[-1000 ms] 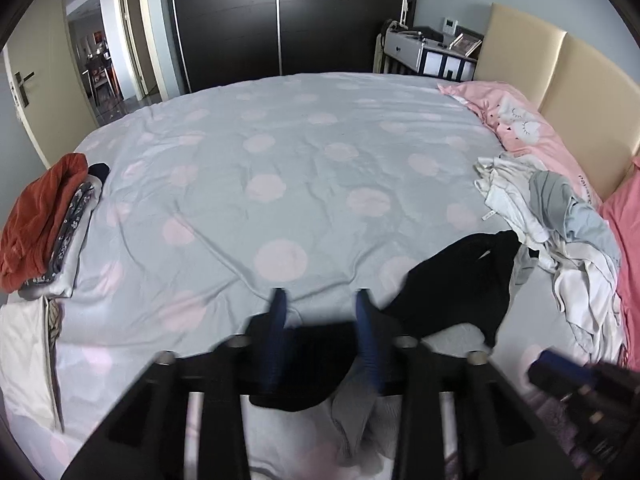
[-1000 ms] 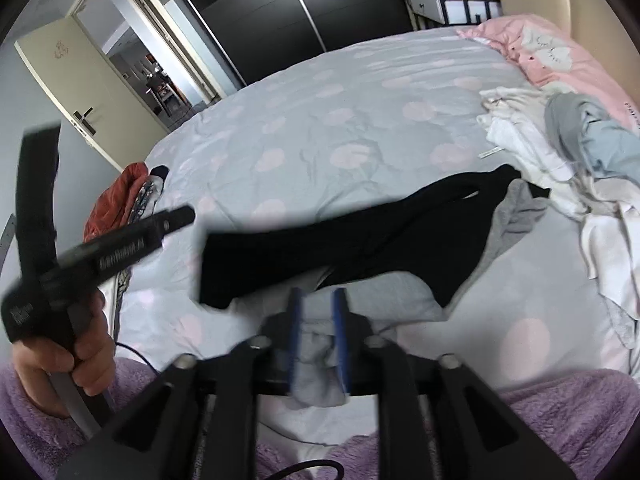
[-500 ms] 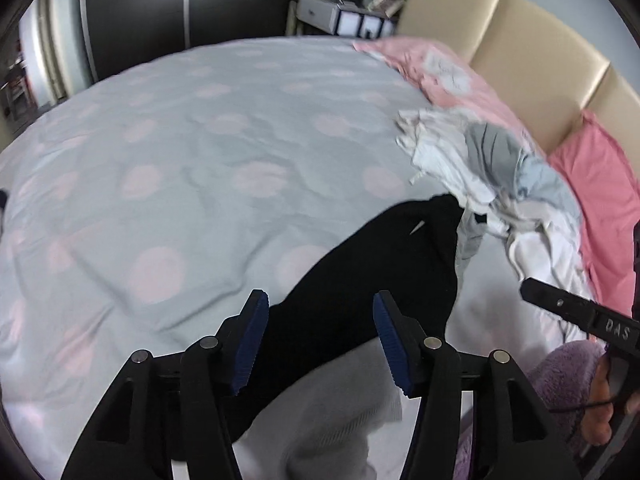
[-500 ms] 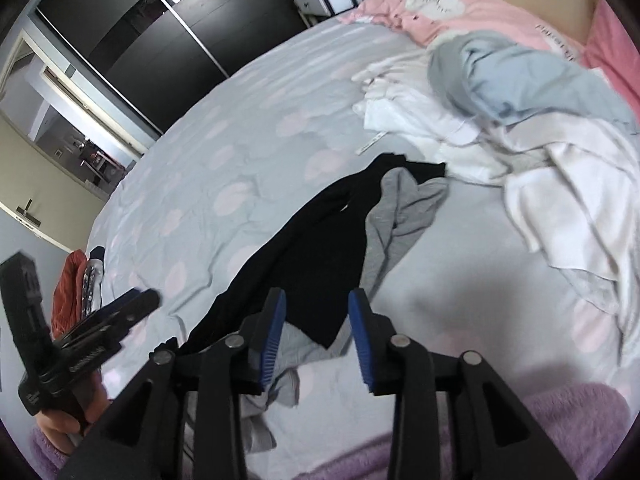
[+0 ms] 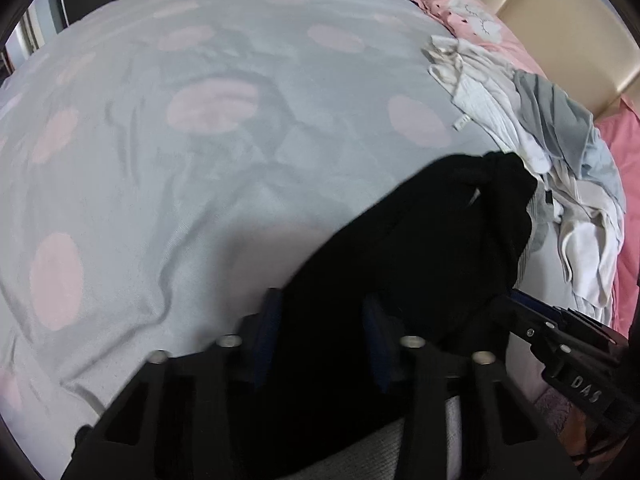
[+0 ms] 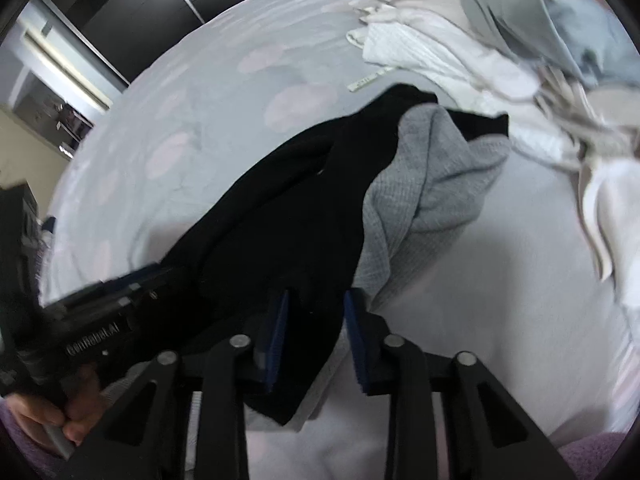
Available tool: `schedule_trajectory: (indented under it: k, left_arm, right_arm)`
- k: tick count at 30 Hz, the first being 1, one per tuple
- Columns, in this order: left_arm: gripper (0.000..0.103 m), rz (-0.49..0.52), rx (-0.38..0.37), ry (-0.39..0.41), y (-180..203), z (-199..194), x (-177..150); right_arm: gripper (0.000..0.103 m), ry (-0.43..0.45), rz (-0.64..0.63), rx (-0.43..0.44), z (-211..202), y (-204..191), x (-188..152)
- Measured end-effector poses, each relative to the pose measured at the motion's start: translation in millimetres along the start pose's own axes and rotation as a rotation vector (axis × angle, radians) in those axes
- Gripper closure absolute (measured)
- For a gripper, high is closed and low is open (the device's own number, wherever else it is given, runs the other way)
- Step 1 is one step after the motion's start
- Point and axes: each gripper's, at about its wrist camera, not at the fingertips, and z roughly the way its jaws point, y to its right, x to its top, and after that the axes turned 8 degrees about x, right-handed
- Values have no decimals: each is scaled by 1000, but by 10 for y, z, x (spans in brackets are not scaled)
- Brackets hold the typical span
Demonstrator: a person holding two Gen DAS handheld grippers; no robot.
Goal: Fold clothes
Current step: 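Lift the grey-black shirt with both grippers and pull it off the pile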
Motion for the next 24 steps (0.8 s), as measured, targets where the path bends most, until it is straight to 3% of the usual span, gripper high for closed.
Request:
schedule_trajectory:
  k: [1,3,7,11,15,18,21,24]
  left_arm:
    - [85,-1,-5,6,3,-14,0]
    - [90,5,2,27,24,-54,-11]
    - [92,-31,44,111,-34,-260,2]
    - [92,-139,91,242,-322,-721,24]
    - [93,-258,150,370,-666,-1259,-163]
    - [93,-362,230,414,-1032,-1562,-320]
    - [94,-472,307,383,-1482,-1676,-500]
    - [95,-563,349,281,-1858,-1538,-691]
  right_arm:
    - [87,9,-18,-15,-3,-23,-1]
    - [96,29,-28,-20,-34,-27,0]
    - [97,74,-35,-29,-186,-23,-44]
    - [98,136,-85,-41,-448,-146,-110]
    - [98,182,-151,-12,-704,-424,-90]
    - [98,208,-227,13,-841,-715,-25]
    - [98,181,-268,-48,-768,-893,66]
    - [98,112,-243,-143,-520,-835,118]
